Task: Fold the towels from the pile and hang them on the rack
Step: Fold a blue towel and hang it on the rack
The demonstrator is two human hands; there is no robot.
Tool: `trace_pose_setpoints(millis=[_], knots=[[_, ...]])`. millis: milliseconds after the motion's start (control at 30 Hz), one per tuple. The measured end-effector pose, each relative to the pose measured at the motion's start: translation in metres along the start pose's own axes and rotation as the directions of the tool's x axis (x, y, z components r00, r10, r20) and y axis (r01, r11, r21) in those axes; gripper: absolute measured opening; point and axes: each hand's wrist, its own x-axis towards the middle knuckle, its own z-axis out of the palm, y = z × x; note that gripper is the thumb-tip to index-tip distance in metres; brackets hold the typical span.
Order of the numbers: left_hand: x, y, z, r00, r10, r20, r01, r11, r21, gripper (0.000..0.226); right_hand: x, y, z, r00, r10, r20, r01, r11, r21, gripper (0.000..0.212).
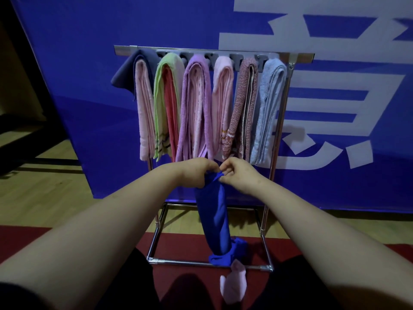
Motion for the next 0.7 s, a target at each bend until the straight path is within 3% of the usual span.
trace_pose_setpoints(millis=[167,333,400,500,567,700], knots=[[0.002,-0.004,0.004,0.999,0.017,-0.039,-0.017,1.0,0.003,0.048,0.003,0.002,0.003,0.999,0.028,-0.045,-0.03,0.999,-0.042,0.022],[0.002,-0.011,0.003,0.971,-0.112,-0.21,0.044,0.952,-0.304,0.037,0.007,0.006,0.001,0.997,0.011,-0.082,-0.019,0.995,-0.098,0.014],[0.001,-0.018,0.005,0.952,-0.179,-0.248,0.042,0.88,-0.472,0.033,0.006,0.006,-0.003,0.996,-0.007,-0.094,0.003,0.999,-0.044,0.01],[-0.004,-0.023,0.011,0.925,-0.267,-0.272,-0.015,0.686,-0.727,0.024,0.007,0.007,-0.007,0.993,-0.02,-0.113,0.019,1.0,-0.005,0.01],[-0.008,-0.027,0.016,0.934,-0.261,-0.246,-0.055,0.574,-0.817,0.032,0.008,0.008,-0.007,0.992,-0.012,-0.129,0.016,0.999,0.031,0.005],[-0.014,-0.036,0.037,0.971,-0.187,-0.148,-0.03,0.521,-0.853,0.045,0.008,0.002,-0.005,0.993,0.027,-0.112,0.002,0.967,0.255,0.004]])
